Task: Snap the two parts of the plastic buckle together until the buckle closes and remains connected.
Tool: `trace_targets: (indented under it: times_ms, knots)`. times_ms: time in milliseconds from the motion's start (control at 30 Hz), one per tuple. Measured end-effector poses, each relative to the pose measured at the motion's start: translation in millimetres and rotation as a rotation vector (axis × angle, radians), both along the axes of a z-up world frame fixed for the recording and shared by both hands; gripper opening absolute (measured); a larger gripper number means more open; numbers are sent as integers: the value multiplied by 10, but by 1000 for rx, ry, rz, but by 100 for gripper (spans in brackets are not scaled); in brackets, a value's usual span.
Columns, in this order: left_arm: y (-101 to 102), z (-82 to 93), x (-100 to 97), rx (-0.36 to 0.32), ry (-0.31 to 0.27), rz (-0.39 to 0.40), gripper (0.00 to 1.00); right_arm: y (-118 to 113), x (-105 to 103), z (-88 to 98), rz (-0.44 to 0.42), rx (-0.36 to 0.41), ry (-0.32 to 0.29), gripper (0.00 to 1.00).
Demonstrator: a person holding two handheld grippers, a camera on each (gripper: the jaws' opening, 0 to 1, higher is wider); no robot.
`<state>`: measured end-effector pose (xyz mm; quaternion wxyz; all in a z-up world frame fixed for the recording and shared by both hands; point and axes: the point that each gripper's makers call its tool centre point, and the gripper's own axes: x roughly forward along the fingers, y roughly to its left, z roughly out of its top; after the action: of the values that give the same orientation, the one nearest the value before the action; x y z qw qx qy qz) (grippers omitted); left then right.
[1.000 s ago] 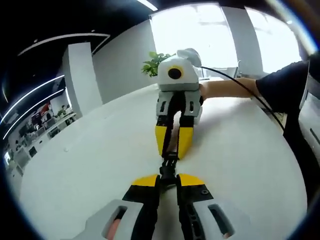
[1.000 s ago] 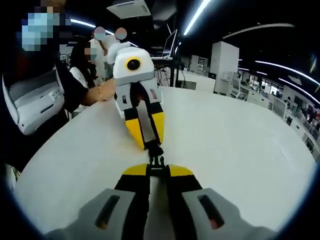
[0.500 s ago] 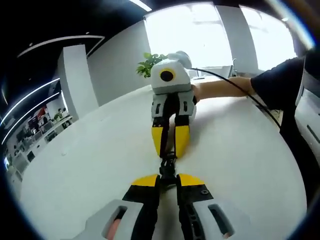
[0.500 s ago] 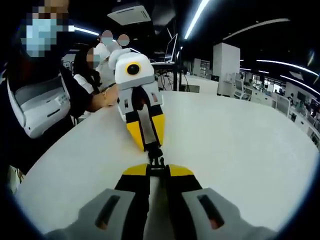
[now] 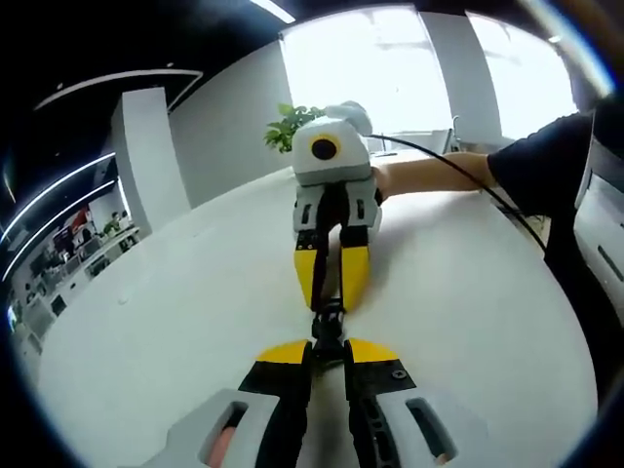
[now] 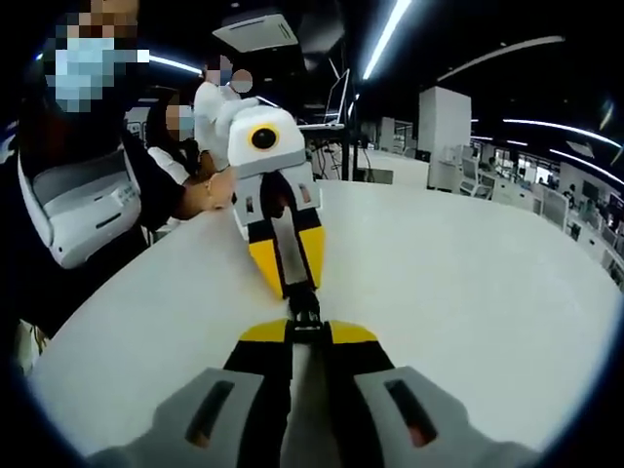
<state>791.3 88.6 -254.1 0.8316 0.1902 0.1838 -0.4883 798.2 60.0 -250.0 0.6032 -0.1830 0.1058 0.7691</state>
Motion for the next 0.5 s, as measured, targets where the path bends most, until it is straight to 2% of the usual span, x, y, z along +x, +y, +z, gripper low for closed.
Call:
trace_targets:
  times_ms: [233, 500]
  knots:
    - [-21, -2, -3, 14, -15, -3, 13, 14, 5, -13, 5, 8, -8, 12]
    - [-41, -4, -2, 19, -1, 2, 12, 46, -14, -11, 34, -2, -39, 12]
